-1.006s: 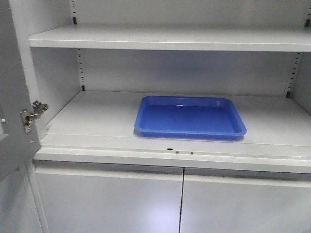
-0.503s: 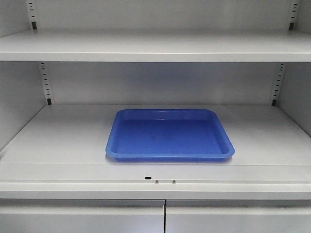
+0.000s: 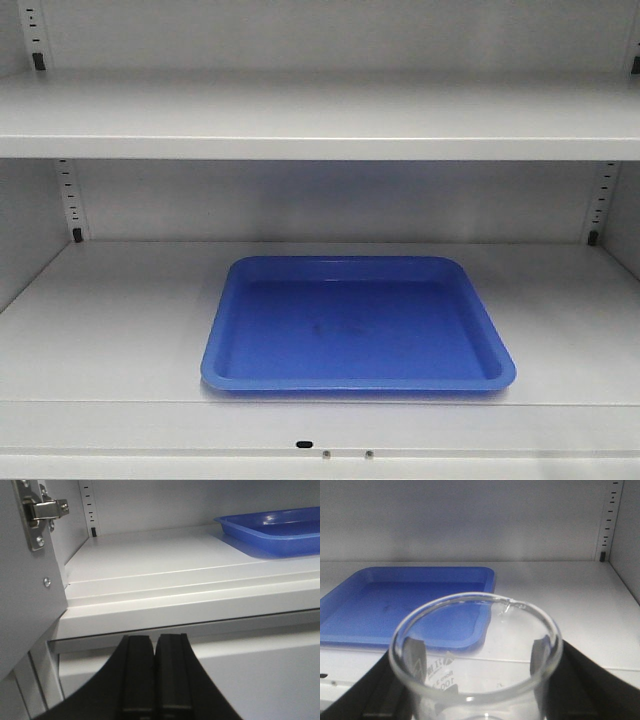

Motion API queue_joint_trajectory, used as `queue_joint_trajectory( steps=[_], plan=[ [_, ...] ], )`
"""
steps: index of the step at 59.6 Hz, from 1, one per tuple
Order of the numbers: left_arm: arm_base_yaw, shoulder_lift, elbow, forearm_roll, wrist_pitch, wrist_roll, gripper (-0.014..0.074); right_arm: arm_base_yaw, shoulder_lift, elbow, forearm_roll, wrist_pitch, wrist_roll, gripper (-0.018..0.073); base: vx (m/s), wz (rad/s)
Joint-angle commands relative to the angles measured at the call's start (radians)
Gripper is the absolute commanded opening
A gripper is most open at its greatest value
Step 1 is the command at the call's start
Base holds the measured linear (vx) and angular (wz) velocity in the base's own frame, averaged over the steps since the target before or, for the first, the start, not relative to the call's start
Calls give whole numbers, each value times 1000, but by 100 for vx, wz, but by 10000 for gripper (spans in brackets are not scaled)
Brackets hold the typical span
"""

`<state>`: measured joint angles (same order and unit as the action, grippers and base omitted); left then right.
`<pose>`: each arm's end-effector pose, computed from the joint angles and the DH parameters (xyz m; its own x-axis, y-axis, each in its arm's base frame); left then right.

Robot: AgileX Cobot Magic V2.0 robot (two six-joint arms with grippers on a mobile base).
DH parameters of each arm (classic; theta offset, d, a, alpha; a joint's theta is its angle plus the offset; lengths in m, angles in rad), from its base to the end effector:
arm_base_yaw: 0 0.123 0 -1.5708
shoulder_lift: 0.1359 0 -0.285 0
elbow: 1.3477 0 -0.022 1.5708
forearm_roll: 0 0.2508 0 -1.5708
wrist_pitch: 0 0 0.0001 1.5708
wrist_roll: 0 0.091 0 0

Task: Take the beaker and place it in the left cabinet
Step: 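Extend the right arm and lower the beaker onto the blue tray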

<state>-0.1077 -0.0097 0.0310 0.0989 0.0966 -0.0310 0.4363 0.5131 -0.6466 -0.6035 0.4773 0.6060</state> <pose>0.0568 -0.0053 0.1945 -0.0234 0.0703 -0.9973 0.0998 0.9927 0.0676 0.1000 0.0204 0.3556 -0.1736 -0.0207 -0.9846 -0.1660 0.9861 0.0086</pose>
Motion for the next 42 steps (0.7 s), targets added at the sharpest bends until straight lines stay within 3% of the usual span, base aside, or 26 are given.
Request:
queue_joint_trajectory(
  steps=[1, 36, 42],
  plan=[
    [-6, -18, 15, -3, -89, -3, -8, -4, 3, -26, -29, -73, -9, -6, 13, -1],
    [-6, -18, 15, -3, -89, -3, -8, -4, 3, -26, -29, -76, -8, -6, 6, 0],
    [-6, -18, 15, -3, -89, -3, -8, -4, 14, -26, -46, -126, -7, -6, 0, 0]
  ],
)
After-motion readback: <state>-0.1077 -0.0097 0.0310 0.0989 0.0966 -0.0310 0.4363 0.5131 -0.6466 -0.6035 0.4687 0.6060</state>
